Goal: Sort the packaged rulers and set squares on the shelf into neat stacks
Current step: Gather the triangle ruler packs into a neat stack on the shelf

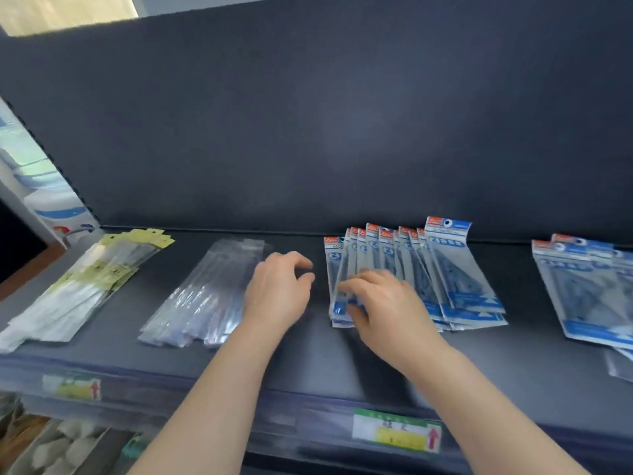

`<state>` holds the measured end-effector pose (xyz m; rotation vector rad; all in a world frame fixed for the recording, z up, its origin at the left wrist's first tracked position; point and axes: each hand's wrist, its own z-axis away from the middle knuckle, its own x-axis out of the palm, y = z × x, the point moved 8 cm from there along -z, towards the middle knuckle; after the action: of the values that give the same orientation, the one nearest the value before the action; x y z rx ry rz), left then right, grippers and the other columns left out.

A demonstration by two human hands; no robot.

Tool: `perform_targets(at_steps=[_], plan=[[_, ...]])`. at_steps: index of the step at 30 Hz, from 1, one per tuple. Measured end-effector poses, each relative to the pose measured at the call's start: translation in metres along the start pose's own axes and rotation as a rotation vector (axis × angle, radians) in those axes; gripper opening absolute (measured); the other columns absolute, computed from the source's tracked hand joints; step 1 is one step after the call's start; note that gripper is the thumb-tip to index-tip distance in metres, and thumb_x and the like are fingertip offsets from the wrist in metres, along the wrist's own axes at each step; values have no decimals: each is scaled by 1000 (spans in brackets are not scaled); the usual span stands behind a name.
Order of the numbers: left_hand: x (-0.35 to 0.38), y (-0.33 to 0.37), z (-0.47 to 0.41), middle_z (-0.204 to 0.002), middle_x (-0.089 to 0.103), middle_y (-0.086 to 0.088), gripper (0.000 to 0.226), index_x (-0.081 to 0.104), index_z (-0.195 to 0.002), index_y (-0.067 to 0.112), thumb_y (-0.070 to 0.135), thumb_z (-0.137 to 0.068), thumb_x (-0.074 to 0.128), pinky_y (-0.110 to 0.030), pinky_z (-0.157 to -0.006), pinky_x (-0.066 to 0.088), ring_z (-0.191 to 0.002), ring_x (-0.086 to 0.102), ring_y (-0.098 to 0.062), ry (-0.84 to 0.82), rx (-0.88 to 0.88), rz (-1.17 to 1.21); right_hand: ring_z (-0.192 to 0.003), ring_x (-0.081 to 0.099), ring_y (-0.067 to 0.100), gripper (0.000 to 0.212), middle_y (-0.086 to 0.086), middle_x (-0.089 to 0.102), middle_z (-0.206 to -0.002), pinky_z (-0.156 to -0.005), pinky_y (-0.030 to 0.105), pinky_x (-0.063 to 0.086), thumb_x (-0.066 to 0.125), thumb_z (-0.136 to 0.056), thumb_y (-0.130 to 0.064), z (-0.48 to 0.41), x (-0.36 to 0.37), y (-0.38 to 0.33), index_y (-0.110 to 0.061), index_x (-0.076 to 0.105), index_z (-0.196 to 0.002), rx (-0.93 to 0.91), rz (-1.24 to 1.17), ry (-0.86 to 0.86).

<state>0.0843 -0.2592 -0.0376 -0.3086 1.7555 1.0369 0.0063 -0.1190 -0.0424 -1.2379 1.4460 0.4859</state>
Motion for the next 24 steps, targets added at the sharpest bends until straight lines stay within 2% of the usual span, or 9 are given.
perform_targets(at_steps=[5,8,11,14,17,21,24], plan=[[54,102,14,-101,64,12,17,68,-105,32,26,-92,58,-30,-82,49,-93,59,-12,-174,207,166,-100,64,28,32,0,69,-100,-70,41,53,77,-69,-14,53,-43,85,-18,72,-101,251,74,157],[90,158,30,-104,67,12,18,67,-108,29,26,-92,59,-33,-87,51,-96,61,-13,-266,298,219,-102,65,29,31,1,71,-99,-71,44,55,81,-66,-12,111,-76,147,-19,74,-96,468,117,253],[125,211,48,-104,66,12,28,60,-119,25,30,-91,59,-35,-90,49,-102,62,-15,-338,358,225,-99,65,29,28,1,70,-99,-71,43,52,79,-68,-12,159,-109,198,-21,74,-93,638,198,311],[162,262,67,-120,62,0,47,48,-131,16,41,-92,59,-37,-93,46,-114,58,-24,-414,412,74,-113,55,23,29,-4,64,-117,-81,38,46,67,-82,-27,187,-134,235,-27,69,-110,783,291,216],[194,297,78,-134,49,-13,66,39,-132,8,51,-88,62,-41,-97,40,-123,49,-35,-428,374,-44,-122,47,22,42,-6,56,-129,-89,37,42,58,-86,-43,212,-153,265,-30,57,-126,906,324,137],[221,316,78,-134,43,-16,87,33,-136,6,57,-76,71,-42,-97,40,-122,44,-38,-378,304,-119,-124,45,24,75,-3,47,-134,-92,39,42,58,-75,-69,238,-160,299,-26,41,-135,994,312,20],[228,318,72,-125,50,-13,84,38,-129,7,44,-68,82,-38,-85,45,-114,53,-34,-409,216,-22,-124,43,26,87,0,46,-136,-91,41,43,63,-71,-70,244,-162,322,-23,34,-138,1007,233,-12]])
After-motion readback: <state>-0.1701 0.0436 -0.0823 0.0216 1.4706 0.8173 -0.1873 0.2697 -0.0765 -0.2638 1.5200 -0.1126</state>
